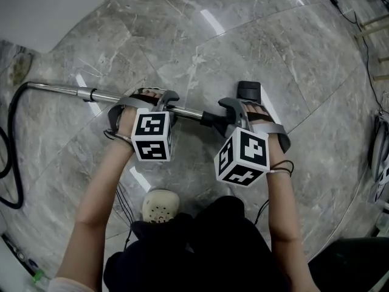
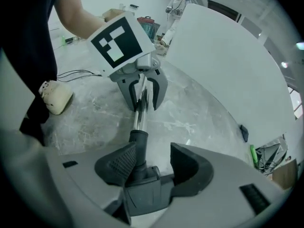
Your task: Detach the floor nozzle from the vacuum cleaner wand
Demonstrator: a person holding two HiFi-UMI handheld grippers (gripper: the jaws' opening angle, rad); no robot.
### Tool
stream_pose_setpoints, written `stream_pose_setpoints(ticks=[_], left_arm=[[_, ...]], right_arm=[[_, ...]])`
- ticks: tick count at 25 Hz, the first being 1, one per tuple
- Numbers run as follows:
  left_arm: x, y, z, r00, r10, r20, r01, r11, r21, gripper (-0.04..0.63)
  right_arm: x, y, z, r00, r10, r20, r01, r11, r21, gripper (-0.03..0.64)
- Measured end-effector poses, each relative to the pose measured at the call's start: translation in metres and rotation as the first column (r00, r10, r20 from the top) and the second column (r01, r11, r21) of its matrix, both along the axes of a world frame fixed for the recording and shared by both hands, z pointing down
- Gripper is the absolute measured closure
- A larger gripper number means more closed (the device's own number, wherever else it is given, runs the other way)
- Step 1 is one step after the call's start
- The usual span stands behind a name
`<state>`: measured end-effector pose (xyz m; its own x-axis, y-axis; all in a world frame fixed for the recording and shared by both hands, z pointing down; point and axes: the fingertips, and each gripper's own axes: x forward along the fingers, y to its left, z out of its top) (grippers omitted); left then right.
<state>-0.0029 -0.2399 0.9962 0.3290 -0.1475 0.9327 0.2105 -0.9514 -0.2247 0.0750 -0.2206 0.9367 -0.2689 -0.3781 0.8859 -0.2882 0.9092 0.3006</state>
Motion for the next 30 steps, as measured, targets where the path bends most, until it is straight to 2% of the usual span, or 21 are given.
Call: stream_pose_setpoints(ticks=[2,4,8,11,12,17,25,27,30], left_arm=[[0.002,0.005,0.003,1.000,0.020,-0.009,-0.020,1.000,0.000,0.428],[0.001,0.005,0.005,0.999,0.031,-0.019,-0.031,0.999,0.012,0.431],[0.002,0.005,0.002,0.999,0.040,-0.020,-0.039,0.999,0.022,0.434],[0.004,0.005,-0.002,0.999,0.040,-0.017,-0.040,0.999,0.020,0.434],[0.004,0.005,-0.002,0.999,0.041,-0.014,-0.041,0.999,0.018,0.436],[0.003,0.006,-0.002,0.999,0.045,-0.020,-0.045,0.999,0.005,0.436],[0.001,0.007,-0.001,0.997,0.064,-0.041,-0.063,0.998,0.010,0.436],[-0.001,0.004,-0.002,0.997,0.060,-0.040,-0.059,0.998,0.021,0.436],[-0.018,-0.009,-0.001,0.999,0.031,0.017,-0.032,0.998,0.049,0.437]], right_arm=[[-0.003,0.005,-0.007,0.998,0.011,0.064,-0.009,0.999,-0.032,0.388],[-0.003,0.007,-0.013,0.990,0.056,0.133,-0.048,0.997,-0.063,0.388],[0.007,0.015,-0.003,0.994,0.060,0.093,-0.051,0.994,-0.101,0.387],[0.006,0.019,-0.007,0.988,0.087,0.129,-0.072,0.990,-0.120,0.387],[0.006,0.018,-0.003,0.989,0.087,0.116,-0.074,0.991,-0.114,0.387],[0.004,0.018,0.044,0.997,-0.003,-0.081,-0.003,0.997,-0.071,0.388],[0.003,0.020,0.046,0.997,0.019,-0.081,-0.023,0.999,-0.041,0.426],[0.014,0.021,0.048,0.992,0.025,-0.124,-0.032,0.998,-0.050,0.426],[0.061,0.023,0.052,0.972,0.048,-0.231,-0.065,0.996,-0.066,0.426]])
